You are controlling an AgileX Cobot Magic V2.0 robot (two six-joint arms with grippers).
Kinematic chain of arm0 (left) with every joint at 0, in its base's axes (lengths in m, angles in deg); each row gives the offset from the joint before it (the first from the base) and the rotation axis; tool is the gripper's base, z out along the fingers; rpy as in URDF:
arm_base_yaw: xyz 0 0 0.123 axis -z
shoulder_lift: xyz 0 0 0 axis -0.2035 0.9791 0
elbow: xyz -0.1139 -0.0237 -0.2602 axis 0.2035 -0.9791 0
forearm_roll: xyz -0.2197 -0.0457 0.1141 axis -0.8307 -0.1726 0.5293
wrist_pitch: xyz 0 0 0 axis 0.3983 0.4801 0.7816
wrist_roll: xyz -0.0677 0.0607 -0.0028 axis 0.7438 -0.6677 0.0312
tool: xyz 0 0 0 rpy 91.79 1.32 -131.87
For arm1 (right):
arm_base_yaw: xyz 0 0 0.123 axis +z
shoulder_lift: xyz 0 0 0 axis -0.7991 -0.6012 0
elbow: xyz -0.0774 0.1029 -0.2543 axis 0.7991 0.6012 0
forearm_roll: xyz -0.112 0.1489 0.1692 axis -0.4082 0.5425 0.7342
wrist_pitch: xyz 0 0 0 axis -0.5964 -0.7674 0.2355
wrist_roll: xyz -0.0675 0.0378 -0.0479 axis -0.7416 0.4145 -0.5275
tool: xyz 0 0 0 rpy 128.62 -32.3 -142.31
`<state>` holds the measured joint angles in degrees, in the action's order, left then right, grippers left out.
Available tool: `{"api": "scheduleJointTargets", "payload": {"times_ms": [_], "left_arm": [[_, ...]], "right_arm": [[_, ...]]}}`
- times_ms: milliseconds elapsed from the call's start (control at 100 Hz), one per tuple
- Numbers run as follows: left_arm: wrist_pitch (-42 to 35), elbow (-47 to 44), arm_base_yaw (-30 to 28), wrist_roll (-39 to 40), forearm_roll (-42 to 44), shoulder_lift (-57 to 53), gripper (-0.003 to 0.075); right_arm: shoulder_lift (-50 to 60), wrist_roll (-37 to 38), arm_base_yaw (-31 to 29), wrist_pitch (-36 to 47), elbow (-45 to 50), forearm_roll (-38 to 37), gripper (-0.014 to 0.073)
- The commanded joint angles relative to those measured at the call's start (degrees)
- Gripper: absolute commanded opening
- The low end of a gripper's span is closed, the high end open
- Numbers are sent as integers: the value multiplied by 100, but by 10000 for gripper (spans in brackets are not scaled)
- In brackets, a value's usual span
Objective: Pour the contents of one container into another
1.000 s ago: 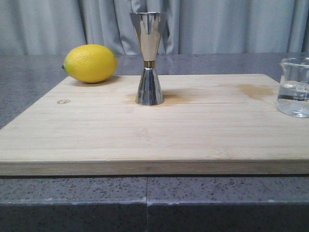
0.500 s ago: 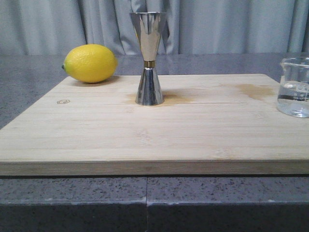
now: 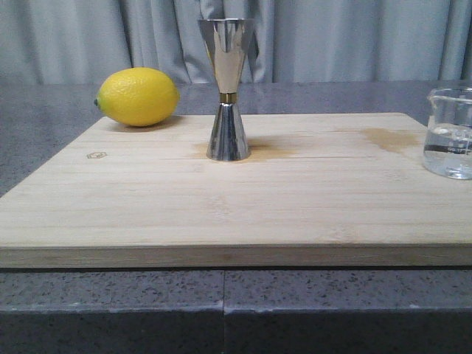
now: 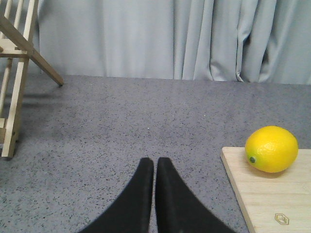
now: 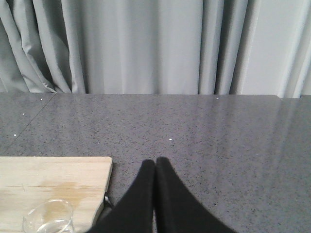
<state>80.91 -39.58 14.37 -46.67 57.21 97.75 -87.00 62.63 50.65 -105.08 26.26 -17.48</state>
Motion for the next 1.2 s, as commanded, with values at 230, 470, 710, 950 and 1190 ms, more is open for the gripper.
{"api": "scheduleJointTargets", "payload": {"times_ms": [230, 470, 710, 950, 1190], "left_arm": [[-478, 208, 10, 3, -31, 105, -19], [-478, 208, 10, 3, -31, 105, -19], [-478, 208, 10, 40, -70, 117, 36], [-478, 208, 10, 40, -70, 117, 438], [-490, 208, 10, 40, -70, 117, 501]], "right_arm": [[-110, -56, -21, 484, -203, -66, -72], [-110, -56, -21, 484, -203, -66, -72], [-110, -44, -21, 460, -203, -80, 54], [-110, -44, -21, 460, -203, -134, 428], [-110, -44, -21, 460, -203, -134, 442]]}}
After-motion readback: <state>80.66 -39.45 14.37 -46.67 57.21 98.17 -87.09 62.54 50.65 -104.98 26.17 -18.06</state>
